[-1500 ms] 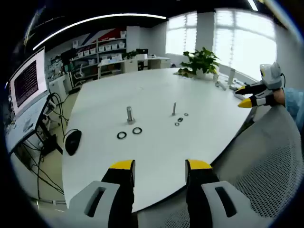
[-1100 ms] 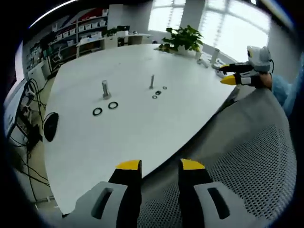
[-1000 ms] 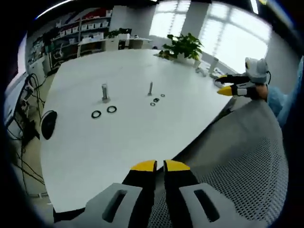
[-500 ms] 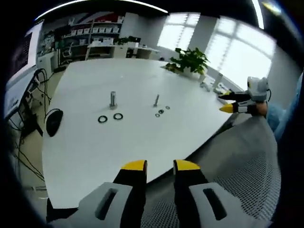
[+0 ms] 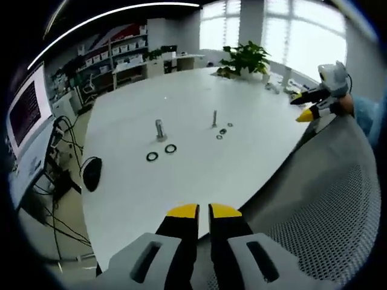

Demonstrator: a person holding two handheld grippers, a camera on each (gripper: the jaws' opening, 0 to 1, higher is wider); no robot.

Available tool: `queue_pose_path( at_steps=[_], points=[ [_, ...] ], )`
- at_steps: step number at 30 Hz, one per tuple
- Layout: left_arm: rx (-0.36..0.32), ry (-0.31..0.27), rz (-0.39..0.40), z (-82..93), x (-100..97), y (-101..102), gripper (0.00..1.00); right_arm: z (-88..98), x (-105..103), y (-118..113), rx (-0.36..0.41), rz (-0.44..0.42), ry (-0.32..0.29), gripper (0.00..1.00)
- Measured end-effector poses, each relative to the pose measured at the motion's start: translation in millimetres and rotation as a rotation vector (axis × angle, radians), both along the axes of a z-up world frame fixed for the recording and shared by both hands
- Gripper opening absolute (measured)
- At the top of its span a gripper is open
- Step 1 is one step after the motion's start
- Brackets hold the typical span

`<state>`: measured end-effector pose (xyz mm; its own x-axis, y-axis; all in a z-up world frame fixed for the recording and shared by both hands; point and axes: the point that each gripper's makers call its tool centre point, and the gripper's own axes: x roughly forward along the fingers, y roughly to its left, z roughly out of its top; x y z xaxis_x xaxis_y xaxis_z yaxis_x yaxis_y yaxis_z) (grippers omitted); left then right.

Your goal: Place the washer onto the threaded stud by aligning its center hole with the stud, sliding it down to the base, and recovering from edge contact or off-axis alignment until the washer reaches the visible bottom stop.

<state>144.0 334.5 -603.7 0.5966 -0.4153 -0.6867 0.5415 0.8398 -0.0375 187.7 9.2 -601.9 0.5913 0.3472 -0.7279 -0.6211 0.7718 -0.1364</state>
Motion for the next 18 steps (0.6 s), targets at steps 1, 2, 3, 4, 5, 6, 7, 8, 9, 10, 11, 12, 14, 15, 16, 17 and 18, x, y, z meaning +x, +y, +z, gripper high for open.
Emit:
queue_pose_path(
  at_steps=[1, 2, 3, 4, 5, 6, 7, 8, 9, 10, 11, 12, 14, 15, 16, 17, 18],
  points=[
    [-0.020, -0.007, 0.013, 1.8, 1.6, 0.4, 0.03, 1.5, 2.5, 2.5, 0.005, 0.017, 0.003, 0.50],
    [-0.030, -0.008, 0.018, 2.5, 2.1, 0.2, 0.03, 1.7, 3.2, 3.2, 0.006, 0.023, 0.006, 0.50],
    [-0.051, -0.012, 0.031, 3.8, 3.5, -0.7, 0.05, 2.2, 5.4, 4.8, 0.003, 0.041, 0.018, 0.50],
    [-0.068, -0.015, 0.043, 4.8, 4.5, -0.8, 0.07, 3.1, 7.9, 6.3, 0.003, 0.054, 0.021, 0.50],
    [-0.074, -0.015, 0.056, 4.5, 5.8, -0.8, 0.09, 3.6, 9.8, 7.2, 0.002, 0.062, 0.024, 0.50],
    [-0.070, -0.018, 0.057, 4.4, 6.1, -0.8, 0.11, 4.0, 12.1, 8.5, 0.003, 0.074, 0.028, 0.50],
    [-0.063, -0.020, 0.061, 3.6, 7.2, -0.5, 0.12, 3.9, 12.6, 9.0, 0.004, 0.079, 0.031, 0.50],
    [-0.050, -0.022, 0.063, 2.0, 8.1, -0.8, 0.12, 3.7, 14.1, 10.2, 0.007, 0.091, 0.043, 0.50],
    [-0.042, -0.025, 0.062, 1.1, 8.7, -0.7, 0.12, 3.7, 15.6, 10.5, 0.007, 0.095, 0.045, 0.50],
    [-0.032, -0.031, 0.065, 0.1, 9.9, -0.1, 0.12, 3.5, 16.7, 11.9, 0.009, 0.109, 0.055, 0.49],
    [-0.030, -0.039, 0.071, 0.9, 11.0, 0.9, 0.11, 3.7, 16.6, 14.0, 0.009, 0.131, 0.058, 0.46],
    [-0.031, -0.057, 0.076, 2.9, 13.2, 1.0, 0.11, 4.7, 18.4, 16.0, 0.007, 0.155, 0.047, 0.43],
    [-0.014, -0.122, 0.113, 7.1, 20.1, 5.5, 0.12, 3.8, 24.9, 16.4, -0.001, 0.161, 0.053, 0.43],
    [0.013, -0.109, 0.103, 4.2, 18.5, 6.7, 0.12, 3.2, 26.3, 17.2, -0.002, 0.169, 0.062, 0.43],
    [0.033, -0.110, 0.105, 2.5, 18.7, 7.8, 0.12, 3.3, 28.6, 18.7, 0.000, 0.177, 0.068, 0.43],
    [0.042, -0.110, 0.110, 1.0, 19.0, 8.6, 0.12, 3.7, 31.0, 19.8, 0.000, 0.183, 0.066, 0.43],
    [0.054, -0.111, 0.112, -0.1, 19.3, 9.7, 0.12, 3.5, 34.5, 21.0, -0.003, 0.188, 0.065, 0.42]
  ],
)
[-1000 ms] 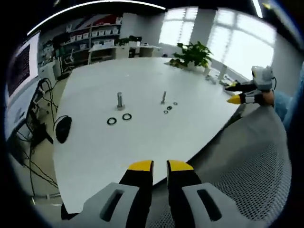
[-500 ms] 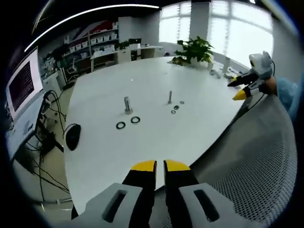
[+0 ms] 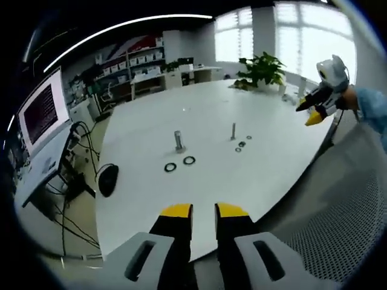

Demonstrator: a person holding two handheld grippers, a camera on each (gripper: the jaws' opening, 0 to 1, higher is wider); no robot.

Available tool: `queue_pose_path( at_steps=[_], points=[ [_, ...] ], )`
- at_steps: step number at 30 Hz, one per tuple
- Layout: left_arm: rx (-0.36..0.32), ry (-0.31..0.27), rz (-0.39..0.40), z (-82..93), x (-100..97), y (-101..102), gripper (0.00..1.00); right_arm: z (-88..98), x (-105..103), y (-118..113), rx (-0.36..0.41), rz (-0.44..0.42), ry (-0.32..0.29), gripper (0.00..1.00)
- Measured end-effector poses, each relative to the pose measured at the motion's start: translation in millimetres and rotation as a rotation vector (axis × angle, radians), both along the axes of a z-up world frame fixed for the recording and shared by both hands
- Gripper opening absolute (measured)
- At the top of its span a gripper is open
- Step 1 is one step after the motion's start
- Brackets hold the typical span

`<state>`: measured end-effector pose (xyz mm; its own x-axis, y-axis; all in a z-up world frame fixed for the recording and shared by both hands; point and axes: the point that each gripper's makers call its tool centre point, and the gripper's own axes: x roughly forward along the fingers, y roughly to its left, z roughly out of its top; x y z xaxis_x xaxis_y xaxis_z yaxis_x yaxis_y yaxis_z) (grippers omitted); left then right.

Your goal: Place the washer onto the threaded stud by aligning its center hole with the stud, sliding it down to the base, and recovering from edge contact or off-axis alignment until the washer reaches the visible bottom stop.

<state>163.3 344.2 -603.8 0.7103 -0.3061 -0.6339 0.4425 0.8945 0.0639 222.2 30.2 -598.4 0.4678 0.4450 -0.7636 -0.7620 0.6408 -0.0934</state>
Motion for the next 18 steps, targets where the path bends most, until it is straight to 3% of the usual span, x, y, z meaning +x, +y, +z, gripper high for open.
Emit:
queue_pose_path(
  at_steps=[2, 5, 9, 11, 18],
  points=[
    [-0.001, -0.038, -0.010, 5.2, 2.9, -1.3, 0.13, -1.6, 3.9, 2.3, -0.007, 0.013, 0.007, 0.41],
    [-0.025, -0.047, 0.000, 7.5, 3.8, -1.9, 0.13, -5.1, 9.1, 8.8, -0.014, 0.041, 0.025, 0.41],
    [0.023, -0.035, 0.026, 1.2, 5.2, 7.3, 0.13, -11.0, 19.7, 14.3, -0.011, 0.048, 0.035, 0.39],
    [0.004, -0.056, 0.047, 4.8, 7.9, 8.6, 0.13, -13.3, 26.8, 16.2, -0.007, 0.045, 0.041, 0.39],
    [0.029, -0.029, 0.018, -1.2, 4.8, 6.3, 0.13, -23.8, 44.6, 14.7, 0.017, -0.004, 0.077, 0.38]
  ],
)
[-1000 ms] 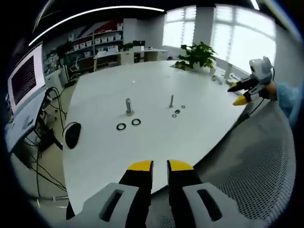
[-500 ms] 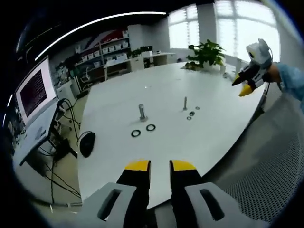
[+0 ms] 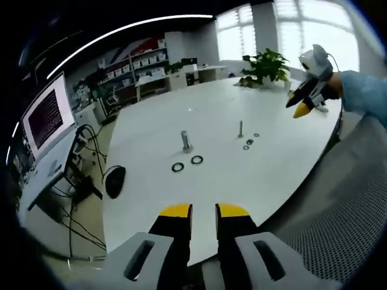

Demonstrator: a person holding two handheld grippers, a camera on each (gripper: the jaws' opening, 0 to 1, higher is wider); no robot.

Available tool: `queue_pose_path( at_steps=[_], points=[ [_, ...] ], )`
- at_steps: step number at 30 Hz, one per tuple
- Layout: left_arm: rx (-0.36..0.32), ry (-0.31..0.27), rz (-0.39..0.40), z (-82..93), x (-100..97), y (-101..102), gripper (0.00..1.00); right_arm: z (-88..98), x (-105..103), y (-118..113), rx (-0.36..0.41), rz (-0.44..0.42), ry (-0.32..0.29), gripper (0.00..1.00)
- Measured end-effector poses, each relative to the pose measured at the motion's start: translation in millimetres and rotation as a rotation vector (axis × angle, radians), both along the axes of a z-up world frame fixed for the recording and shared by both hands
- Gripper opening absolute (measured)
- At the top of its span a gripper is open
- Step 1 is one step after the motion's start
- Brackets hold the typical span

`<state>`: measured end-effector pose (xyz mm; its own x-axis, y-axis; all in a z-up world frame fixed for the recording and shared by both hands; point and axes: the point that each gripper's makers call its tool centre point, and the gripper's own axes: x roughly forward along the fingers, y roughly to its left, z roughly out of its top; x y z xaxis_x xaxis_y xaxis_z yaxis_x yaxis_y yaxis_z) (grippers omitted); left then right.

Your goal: Place the washer onto the threaded stud by aligning its center hole with the stud, sliding it down to the base, and recovering from edge contact or off-axis alignment until the washer reaches the visible bottom stop.

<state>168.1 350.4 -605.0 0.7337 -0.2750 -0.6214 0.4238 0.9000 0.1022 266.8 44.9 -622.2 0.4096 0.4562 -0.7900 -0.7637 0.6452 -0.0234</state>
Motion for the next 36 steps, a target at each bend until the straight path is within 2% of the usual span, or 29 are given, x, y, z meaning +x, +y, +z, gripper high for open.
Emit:
queue_pose_path(
  at_steps=[12, 15, 18, 22, 30, 36],
  points=[
    [0.013, 0.011, -0.012, -2.8, -1.4, -0.9, 0.13, -26.9, 18.9, -4.2, -0.027, -0.007, 0.072, 0.38],
    [0.008, 0.017, -0.010, -3.7, -2.1, -1.0, 0.15, -39.4, 20.9, -1.2, -0.022, -0.002, 0.109, 0.38],
    [0.001, 0.002, -0.004, -1.3, -0.3, -0.8, 0.15, -45.9, 24.7, 2.3, -0.030, 0.012, 0.116, 0.38],
    [0.014, 0.022, -0.008, -5.2, -2.2, -0.6, 0.15, -51.1, 30.2, 8.5, -0.044, 0.032, 0.121, 0.37],
    [-0.003, 0.037, -0.006, -6.9, -2.4, -1.5, 0.15, -65.4, 55.5, 13.5, -0.092, 0.059, 0.126, 0.35],
    [0.018, 0.065, -0.029, -12.0, -5.4, -3.5, 0.15, -82.6, 72.7, 14.6, -0.125, 0.049, 0.147, 0.34]
  ],
)
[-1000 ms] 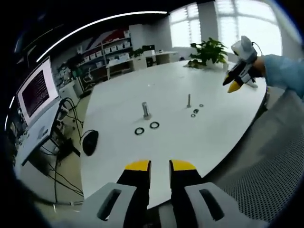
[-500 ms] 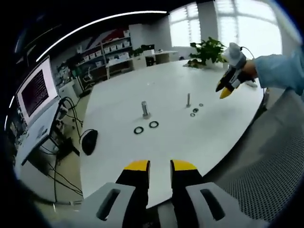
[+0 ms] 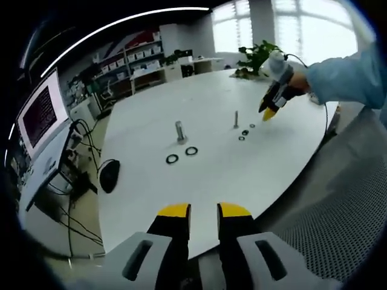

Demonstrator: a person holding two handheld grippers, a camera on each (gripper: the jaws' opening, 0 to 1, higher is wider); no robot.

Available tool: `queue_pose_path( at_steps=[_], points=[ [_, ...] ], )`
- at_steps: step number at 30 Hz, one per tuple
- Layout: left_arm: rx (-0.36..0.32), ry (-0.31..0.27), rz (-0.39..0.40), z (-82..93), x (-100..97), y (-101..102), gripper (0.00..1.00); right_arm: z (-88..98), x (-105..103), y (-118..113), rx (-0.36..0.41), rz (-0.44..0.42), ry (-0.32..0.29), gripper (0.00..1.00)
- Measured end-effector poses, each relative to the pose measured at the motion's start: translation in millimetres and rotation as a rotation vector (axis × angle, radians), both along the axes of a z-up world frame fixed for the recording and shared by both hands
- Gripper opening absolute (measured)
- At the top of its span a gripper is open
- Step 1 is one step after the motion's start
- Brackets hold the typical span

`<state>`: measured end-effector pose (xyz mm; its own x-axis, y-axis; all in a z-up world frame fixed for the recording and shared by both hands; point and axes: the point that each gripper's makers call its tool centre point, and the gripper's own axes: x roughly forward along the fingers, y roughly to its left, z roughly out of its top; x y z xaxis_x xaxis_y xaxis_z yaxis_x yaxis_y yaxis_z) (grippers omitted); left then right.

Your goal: Place the washer onto the threaded stud by aligning its center hole with the stud, sliding it down to the base, and recovering from edge contact or off-axis alignment until the washer reaches the visible bottom stop.

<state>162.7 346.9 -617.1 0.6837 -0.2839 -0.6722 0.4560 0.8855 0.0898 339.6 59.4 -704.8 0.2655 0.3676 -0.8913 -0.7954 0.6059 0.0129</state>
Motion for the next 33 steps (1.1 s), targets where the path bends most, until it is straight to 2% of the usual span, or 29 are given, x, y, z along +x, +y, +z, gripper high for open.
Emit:
queue_pose_path(
  at_steps=[4, 6, 13, 18, 27, 30, 33],
  points=[
    [0.002, -0.006, 0.012, 0.6, 0.8, 2.5, 0.20, -9.1, -0.5, 0.8, 0.013, -0.024, 0.045, 0.34],
    [0.007, 0.009, 0.008, -1.6, -0.6, 2.3, 0.20, -12.8, 2.1, 0.3, 0.011, -0.033, 0.046, 0.34],
    [0.014, 0.002, 0.017, -0.9, 0.4, 4.4, 0.23, -23.9, 13.6, -7.2, -0.012, -0.081, 0.049, 0.33],
    [0.019, 0.012, 0.019, -2.8, 0.0, 6.0, 0.26, -25.8, 17.4, -5.0, 0.003, -0.110, 0.045, 0.31],
    [0.017, 0.011, 0.018, -2.5, 0.0, 5.8, 0.26, -33.9, 18.9, 2.8, -0.002, -0.105, 0.053, 0.28],
    [0.018, 0.013, 0.018, -3.0, -0.1, 5.9, 0.26, -40.8, 19.0, 0.7, -0.037, -0.095, 0.058, 0.27],
    [0.018, 0.014, 0.016, -3.1, -0.1, 5.7, 0.26, -38.0, 21.3, 1.5, -0.040, -0.096, 0.041, 0.24]
  ],
)
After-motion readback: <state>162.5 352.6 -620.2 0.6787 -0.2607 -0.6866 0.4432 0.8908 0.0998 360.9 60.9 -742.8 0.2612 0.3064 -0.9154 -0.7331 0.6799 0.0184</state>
